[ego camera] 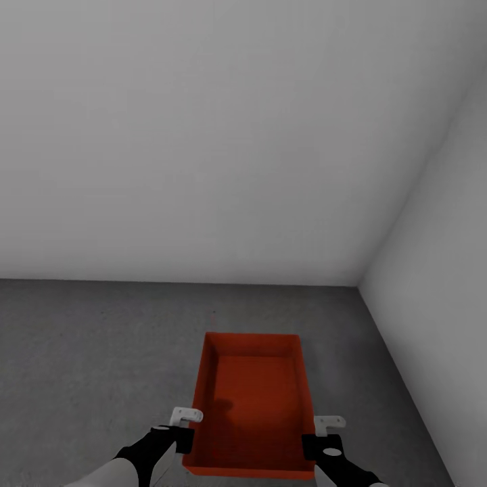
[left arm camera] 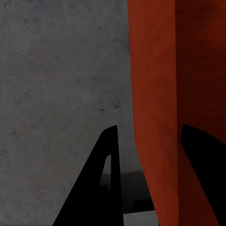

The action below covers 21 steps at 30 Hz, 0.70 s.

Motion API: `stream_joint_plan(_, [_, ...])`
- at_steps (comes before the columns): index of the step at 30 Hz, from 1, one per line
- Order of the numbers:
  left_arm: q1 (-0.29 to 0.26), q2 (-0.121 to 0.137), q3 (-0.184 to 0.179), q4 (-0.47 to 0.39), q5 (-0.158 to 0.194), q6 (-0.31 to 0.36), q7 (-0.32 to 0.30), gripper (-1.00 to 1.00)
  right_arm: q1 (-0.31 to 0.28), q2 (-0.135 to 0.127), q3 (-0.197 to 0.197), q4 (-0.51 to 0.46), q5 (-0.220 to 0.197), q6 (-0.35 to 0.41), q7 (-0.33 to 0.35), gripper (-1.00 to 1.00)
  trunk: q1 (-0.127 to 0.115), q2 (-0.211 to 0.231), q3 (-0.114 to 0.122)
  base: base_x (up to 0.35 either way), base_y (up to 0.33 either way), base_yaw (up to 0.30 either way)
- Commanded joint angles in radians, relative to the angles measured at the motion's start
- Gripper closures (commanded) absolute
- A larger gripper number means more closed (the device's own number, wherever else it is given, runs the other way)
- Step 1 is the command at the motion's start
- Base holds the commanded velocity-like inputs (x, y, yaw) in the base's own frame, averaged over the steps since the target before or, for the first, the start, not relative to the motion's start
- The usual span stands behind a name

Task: Move the two storage containers from the living room to the garage. In the garage, place one container on the floor and stack the other container on top of it (either order is fine).

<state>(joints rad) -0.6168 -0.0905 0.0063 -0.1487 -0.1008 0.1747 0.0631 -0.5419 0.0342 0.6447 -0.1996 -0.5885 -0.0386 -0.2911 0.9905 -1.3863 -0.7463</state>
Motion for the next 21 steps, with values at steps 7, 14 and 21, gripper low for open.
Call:
stream_joint_plan(7, [0.000,0.000,0.000,-0.002,-0.017,0.006,0.006,1.00,-0.001,0.000,-0.007,0.000,-0.002,-0.006,-0.005,1.00,0.027,-0.050,-0.034,0.000,0.000,0.000])
stream_joint_plan(14, [0.000,0.000,0.000,-0.003,-0.017,0.006,0.006,1.00,-0.001,0.000,-0.007,0.000,-0.002,-0.006,-0.005,1.00,0.054,-0.099,-0.067,0.000,0.000,0.000])
stream_joint_plan(21, [0.000,0.000,0.000,-0.003,-0.017,0.006,0.006,1.00,-0.001,0.000,-0.007,0.000,-0.002,-0.006,-0.005,1.00,0.081,-0.148,-0.101,0.000,0.000,0.000])
